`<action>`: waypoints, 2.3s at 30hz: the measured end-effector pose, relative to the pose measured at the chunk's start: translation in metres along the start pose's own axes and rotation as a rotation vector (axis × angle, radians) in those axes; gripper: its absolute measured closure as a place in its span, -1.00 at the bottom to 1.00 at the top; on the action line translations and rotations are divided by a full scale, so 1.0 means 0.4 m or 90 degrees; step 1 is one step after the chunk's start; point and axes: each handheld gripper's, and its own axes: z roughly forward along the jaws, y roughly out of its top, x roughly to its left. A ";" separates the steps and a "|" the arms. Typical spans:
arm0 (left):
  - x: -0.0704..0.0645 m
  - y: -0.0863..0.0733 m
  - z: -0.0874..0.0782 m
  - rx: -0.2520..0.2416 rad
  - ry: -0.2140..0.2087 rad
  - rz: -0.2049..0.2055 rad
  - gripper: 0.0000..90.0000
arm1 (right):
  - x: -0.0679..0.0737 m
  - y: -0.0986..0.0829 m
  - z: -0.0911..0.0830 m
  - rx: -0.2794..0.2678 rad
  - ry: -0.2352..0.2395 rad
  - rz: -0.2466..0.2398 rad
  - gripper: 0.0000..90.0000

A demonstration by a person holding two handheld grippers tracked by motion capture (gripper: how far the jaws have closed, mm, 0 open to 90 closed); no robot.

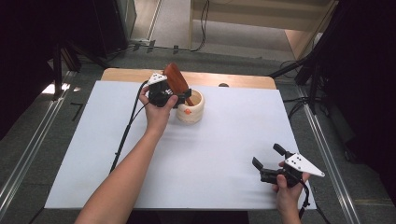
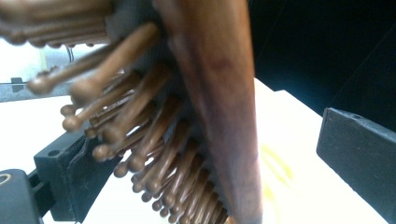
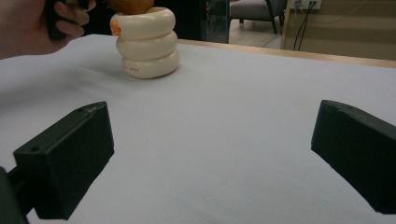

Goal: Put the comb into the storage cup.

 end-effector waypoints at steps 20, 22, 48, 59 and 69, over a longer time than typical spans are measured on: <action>0.008 -0.023 -0.034 -0.004 -0.009 0.023 -1.00 | 0.001 0.000 0.000 0.005 0.000 0.000 -1.00; 0.009 -0.025 -0.037 -0.003 -0.008 0.025 -1.00 | 0.001 0.000 0.000 0.005 0.000 0.000 -1.00; 0.001 -0.049 -0.133 -0.021 -0.007 0.054 -1.00 | 0.003 0.000 0.001 0.007 -0.004 -0.003 -1.00; -0.010 -0.059 -0.183 -0.033 -0.006 0.082 -1.00 | 0.004 0.000 0.002 0.006 -0.004 -0.002 -1.00; -0.016 -0.077 -0.229 -0.041 -0.004 0.096 -1.00 | 0.005 0.000 0.002 0.006 -0.005 -0.002 -1.00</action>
